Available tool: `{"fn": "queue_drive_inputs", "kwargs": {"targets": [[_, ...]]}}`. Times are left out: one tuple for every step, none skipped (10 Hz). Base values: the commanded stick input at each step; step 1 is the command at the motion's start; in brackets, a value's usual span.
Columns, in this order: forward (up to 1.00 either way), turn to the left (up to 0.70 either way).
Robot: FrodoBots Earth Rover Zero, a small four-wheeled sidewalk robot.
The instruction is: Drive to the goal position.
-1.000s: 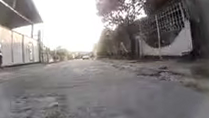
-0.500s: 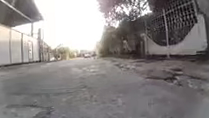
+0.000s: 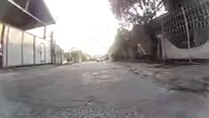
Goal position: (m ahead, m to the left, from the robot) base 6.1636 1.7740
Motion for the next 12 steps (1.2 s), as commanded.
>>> {"fn": "queue_drive_inputs", "kwargs": {"targets": [[1.00, 0.03], [1.00, 0.03], [1.00, 0.03], [1.00, -0.34], [1.00, -0.37], [1.00, -0.11], [1.00, 0.01], [1.00, 0.03], [1.00, 0.03], [1.00, 0.03], [1.00, 0.03], [1.00, 0.03]]}}
